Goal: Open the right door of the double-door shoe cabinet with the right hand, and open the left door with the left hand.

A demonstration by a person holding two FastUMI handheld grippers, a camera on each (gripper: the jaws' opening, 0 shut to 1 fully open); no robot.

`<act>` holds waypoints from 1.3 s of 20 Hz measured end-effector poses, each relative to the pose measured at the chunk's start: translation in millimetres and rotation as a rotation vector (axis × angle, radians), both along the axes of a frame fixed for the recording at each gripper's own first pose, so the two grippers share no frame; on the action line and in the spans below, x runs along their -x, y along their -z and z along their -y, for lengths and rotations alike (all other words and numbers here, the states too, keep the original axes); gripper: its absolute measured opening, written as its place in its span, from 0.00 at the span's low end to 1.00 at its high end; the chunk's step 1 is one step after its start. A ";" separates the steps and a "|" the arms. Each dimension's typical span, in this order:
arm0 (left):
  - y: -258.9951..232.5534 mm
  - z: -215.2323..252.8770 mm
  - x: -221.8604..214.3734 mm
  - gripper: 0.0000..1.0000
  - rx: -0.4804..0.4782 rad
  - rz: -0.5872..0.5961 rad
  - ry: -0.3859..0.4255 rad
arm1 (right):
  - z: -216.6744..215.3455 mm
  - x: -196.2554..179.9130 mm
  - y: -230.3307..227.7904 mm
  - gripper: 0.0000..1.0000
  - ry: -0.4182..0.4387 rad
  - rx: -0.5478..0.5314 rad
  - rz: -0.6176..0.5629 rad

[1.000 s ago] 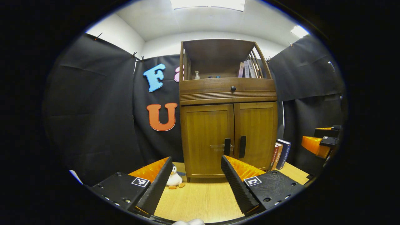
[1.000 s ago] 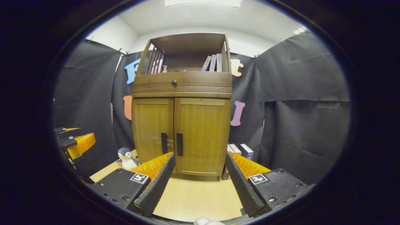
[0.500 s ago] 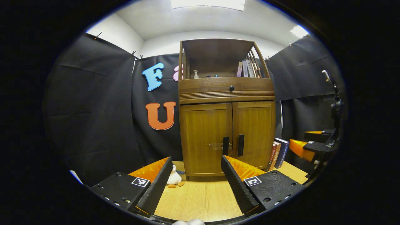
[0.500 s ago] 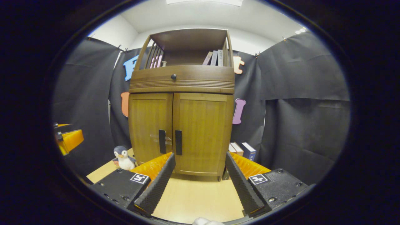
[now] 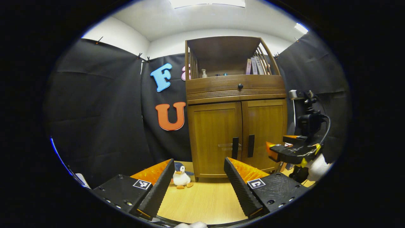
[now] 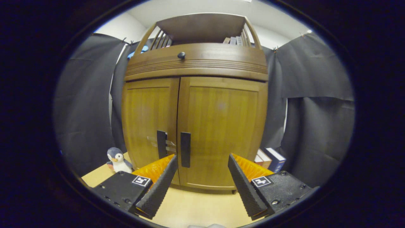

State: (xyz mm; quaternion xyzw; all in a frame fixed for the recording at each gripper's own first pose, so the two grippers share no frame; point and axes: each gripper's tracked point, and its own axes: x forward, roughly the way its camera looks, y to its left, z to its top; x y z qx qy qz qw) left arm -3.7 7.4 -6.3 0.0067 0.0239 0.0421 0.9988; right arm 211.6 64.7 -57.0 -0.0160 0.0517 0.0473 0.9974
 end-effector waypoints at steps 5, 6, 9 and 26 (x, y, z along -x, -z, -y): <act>3.6 3.6 -6.2 0.95 0.013 -0.023 -0.076 | -28.0 -61.2 20.8 0.96 -0.037 0.007 -0.046; 4.0 4.7 -8.8 0.95 0.013 -0.028 -0.087 | -31.2 -70.9 24.8 0.95 -0.042 0.007 -0.050; 6.0 6.3 -13.7 0.95 0.008 -0.040 -0.118 | -37.7 -99.7 34.7 0.91 -0.044 0.000 -0.069; 10.5 -4.0 -4.3 0.96 0.011 -0.065 -0.177 | -49.9 -139.7 52.9 0.34 -0.056 -0.058 -0.135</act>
